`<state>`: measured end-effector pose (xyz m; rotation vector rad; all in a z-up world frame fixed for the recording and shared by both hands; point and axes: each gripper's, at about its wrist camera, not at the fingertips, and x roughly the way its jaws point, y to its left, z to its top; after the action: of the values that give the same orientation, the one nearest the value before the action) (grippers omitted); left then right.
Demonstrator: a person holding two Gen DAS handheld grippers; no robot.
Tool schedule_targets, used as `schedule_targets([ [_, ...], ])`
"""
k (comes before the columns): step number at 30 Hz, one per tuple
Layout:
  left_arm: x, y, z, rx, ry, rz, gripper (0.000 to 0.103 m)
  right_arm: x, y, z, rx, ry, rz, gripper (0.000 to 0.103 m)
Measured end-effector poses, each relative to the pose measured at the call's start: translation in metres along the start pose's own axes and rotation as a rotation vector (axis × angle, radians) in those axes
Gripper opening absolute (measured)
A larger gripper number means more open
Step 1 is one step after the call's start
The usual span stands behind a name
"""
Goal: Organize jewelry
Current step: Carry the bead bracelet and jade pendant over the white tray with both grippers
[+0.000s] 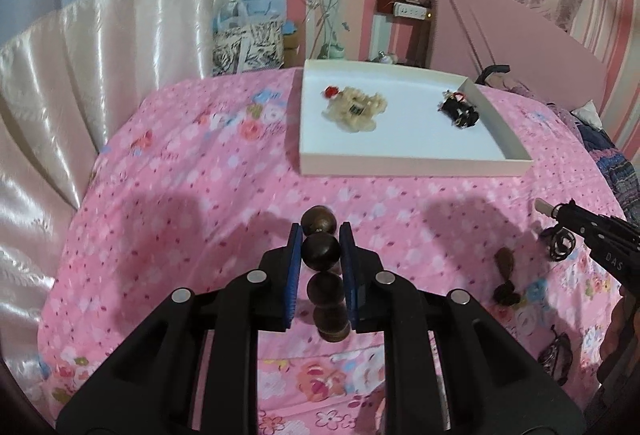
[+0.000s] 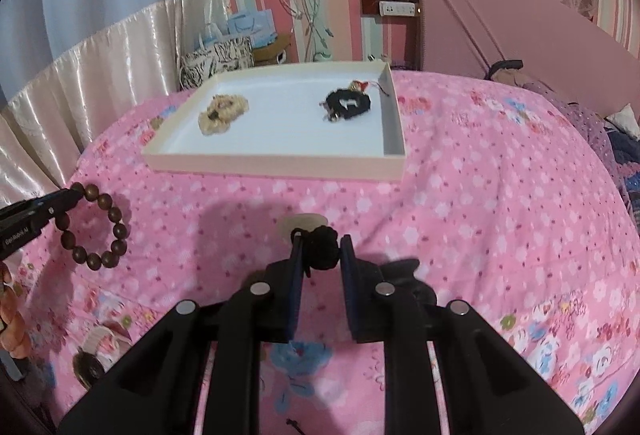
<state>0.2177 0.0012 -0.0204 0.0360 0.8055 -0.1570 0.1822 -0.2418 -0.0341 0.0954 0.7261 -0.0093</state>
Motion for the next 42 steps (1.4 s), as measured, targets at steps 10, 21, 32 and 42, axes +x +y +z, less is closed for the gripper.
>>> schedule_targets([
  [10, -0.006, -0.025, 0.042, 0.047, -0.036, -0.044, 0.017, 0.007, -0.005, 0.041, 0.011, -0.024, 0.006, 0.018],
  [21, 0.017, -0.07, 0.115, 0.092, -0.067, -0.126, 0.017, 0.035, -0.02, 0.091, 0.033, -0.021, -0.034, 0.018],
  [32, 0.099, -0.082, 0.134, 0.094, 0.035, -0.13, 0.017, 0.091, -0.031, 0.116, 0.04, 0.02, -0.071, 0.018],
  [42, 0.146, -0.038, 0.118, 0.035, 0.107, -0.024, 0.017, 0.13, -0.022, 0.105, 0.034, 0.071, -0.097, 0.018],
])
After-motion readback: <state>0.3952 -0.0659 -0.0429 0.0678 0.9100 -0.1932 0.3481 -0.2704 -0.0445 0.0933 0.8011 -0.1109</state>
